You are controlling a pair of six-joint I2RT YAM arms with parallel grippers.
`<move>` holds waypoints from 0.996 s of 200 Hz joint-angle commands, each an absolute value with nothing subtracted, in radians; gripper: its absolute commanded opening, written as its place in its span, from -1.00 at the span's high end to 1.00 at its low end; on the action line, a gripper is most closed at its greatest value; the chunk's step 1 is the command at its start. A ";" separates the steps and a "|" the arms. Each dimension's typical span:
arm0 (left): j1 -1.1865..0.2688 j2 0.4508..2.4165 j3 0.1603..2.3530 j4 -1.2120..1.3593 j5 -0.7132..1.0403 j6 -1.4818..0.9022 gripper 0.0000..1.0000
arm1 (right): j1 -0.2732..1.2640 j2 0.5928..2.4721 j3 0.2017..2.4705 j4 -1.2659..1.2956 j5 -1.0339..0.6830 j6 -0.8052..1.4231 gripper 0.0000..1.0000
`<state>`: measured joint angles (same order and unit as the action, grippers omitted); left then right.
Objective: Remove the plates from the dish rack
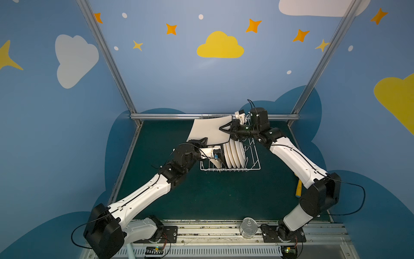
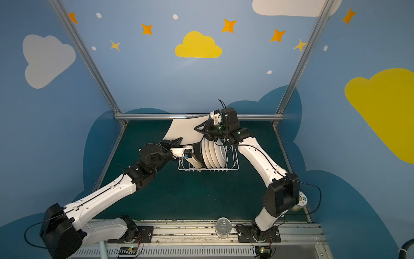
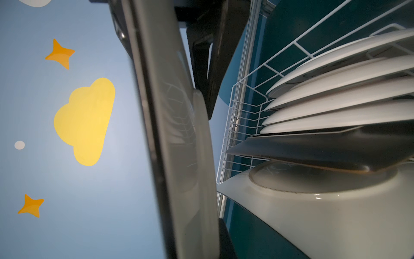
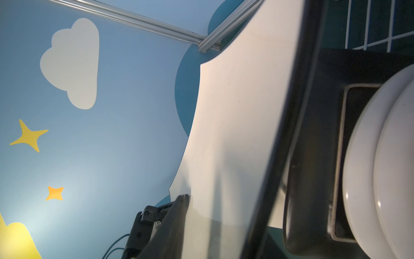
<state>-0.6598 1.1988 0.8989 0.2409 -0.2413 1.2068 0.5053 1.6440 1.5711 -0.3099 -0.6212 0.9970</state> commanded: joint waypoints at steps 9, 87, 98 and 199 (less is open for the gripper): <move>-0.663 1.167 0.927 0.454 -0.232 1.201 0.90 | 0.511 1.670 1.608 -0.294 -0.655 1.009 0.38; -0.661 1.191 0.930 0.467 -0.282 1.197 0.77 | 0.508 1.688 1.615 -0.249 -0.705 1.015 1.00; -0.661 1.195 0.930 0.471 -0.302 1.186 0.73 | 0.505 1.685 1.613 -0.230 -0.715 1.021 1.00; -0.652 1.138 0.886 0.359 -0.316 1.072 -0.99 | 0.414 1.638 1.546 0.044 -0.750 1.161 1.00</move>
<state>-0.6563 1.1931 0.8860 0.3534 -0.2993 1.1358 0.4480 1.6844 1.5406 -0.1883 -0.7055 1.1187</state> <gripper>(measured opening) 0.987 0.148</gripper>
